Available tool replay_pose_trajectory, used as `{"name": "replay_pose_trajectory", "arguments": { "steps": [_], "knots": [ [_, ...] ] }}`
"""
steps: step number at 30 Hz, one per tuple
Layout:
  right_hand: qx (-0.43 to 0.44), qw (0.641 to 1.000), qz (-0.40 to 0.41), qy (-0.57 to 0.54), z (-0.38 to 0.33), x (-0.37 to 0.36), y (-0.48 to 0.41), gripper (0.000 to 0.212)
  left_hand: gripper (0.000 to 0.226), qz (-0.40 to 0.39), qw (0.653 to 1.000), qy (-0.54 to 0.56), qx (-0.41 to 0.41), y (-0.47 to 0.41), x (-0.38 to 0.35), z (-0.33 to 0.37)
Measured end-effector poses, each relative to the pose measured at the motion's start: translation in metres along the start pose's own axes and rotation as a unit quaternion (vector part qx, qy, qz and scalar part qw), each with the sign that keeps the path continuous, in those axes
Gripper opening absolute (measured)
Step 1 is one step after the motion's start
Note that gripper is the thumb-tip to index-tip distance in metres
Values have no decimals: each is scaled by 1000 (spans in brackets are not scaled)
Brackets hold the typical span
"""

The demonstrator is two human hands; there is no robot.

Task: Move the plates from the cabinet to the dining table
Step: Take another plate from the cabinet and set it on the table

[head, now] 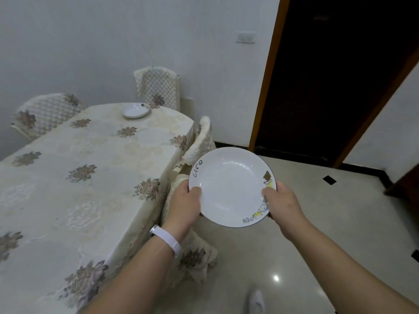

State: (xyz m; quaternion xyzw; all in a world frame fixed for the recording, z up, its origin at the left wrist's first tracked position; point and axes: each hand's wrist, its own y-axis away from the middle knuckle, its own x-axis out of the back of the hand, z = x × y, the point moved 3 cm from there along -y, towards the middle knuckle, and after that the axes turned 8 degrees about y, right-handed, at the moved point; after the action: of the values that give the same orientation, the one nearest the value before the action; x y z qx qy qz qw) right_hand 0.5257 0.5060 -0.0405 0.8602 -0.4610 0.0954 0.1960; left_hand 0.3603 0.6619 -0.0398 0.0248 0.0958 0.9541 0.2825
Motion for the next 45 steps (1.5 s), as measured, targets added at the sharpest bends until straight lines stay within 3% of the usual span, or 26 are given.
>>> {"name": "replay_pose_trajectory", "arguments": {
  "steps": [17, 24, 35, 45],
  "knots": [
    [51, 990, -127, 35, -68, 7, -301, 28, 24, 132, 991, -20, 0, -222, -120, 41],
    [76, 984, -156, 49, -99, 11, -382, 27, 22, 175, 984, -5, -20, -270, -149, 58],
    [98, 974, -190, 81, -125, -51, -450, 23, 23, 235, 972, 28, -10, -347, -125, 47],
    [103, 957, -232, 138, -162, -172, -525, 24, 21, 265, 957, 99, 55, -457, -46, 22]
  ]
}}
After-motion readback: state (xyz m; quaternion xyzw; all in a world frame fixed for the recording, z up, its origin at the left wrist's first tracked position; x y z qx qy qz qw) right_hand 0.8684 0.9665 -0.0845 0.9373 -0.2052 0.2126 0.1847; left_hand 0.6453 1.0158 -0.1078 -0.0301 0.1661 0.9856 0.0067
